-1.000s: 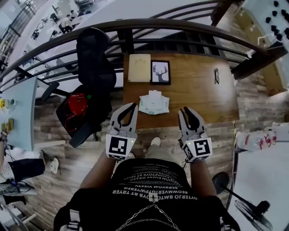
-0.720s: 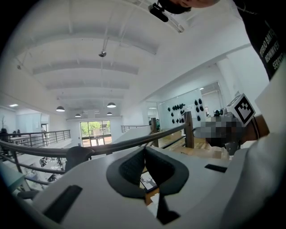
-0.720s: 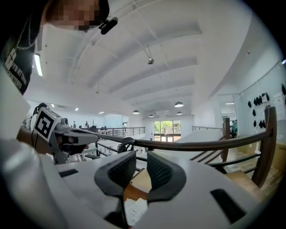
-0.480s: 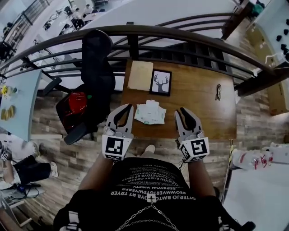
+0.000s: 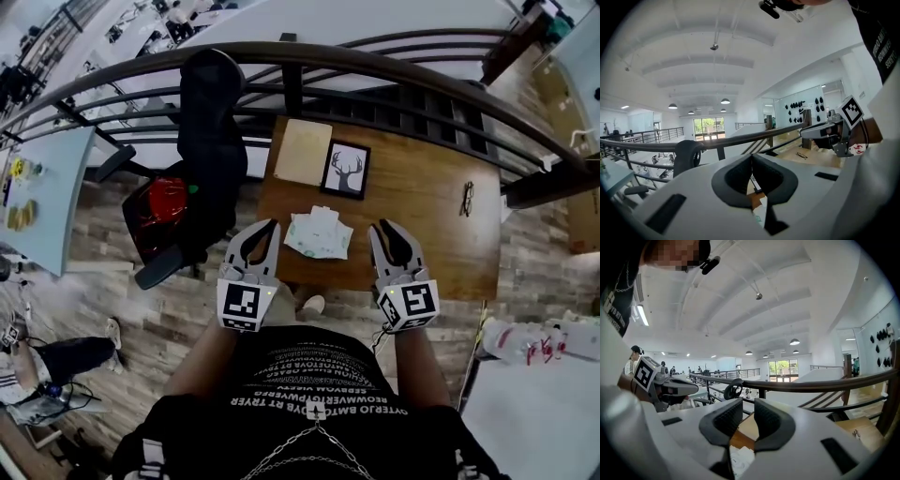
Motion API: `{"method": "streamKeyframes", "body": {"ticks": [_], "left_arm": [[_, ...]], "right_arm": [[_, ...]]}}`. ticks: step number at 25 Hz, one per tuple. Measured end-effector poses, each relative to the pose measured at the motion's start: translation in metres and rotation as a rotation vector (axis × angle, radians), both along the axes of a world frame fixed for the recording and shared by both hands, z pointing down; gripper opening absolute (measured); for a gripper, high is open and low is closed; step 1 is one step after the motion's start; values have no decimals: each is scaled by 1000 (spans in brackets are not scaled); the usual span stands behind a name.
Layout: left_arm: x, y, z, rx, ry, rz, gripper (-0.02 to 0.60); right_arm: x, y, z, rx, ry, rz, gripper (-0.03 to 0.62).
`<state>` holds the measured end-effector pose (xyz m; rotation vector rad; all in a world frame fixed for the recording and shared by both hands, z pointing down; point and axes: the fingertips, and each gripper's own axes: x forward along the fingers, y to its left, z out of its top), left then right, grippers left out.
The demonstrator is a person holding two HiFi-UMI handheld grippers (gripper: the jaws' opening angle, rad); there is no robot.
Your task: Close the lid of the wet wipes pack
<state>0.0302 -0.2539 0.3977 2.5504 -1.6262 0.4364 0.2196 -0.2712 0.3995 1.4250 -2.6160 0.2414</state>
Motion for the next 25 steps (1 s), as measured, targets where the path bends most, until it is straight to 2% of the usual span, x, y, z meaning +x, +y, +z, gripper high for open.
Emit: {"method": "streamKeyframes", "body": {"ticks": [6, 13, 25], "left_arm": [[1, -11, 44, -93, -7, 43, 28], [8, -25, 82, -160, -17, 115, 28], [23, -33, 161, -259, -25, 221, 28]], "right_arm": [[1, -18, 47, -113, 5, 25, 84], [-7, -29, 100, -234, -2, 52, 84], [-31, -43, 183, -345, 28, 10, 94]]}}
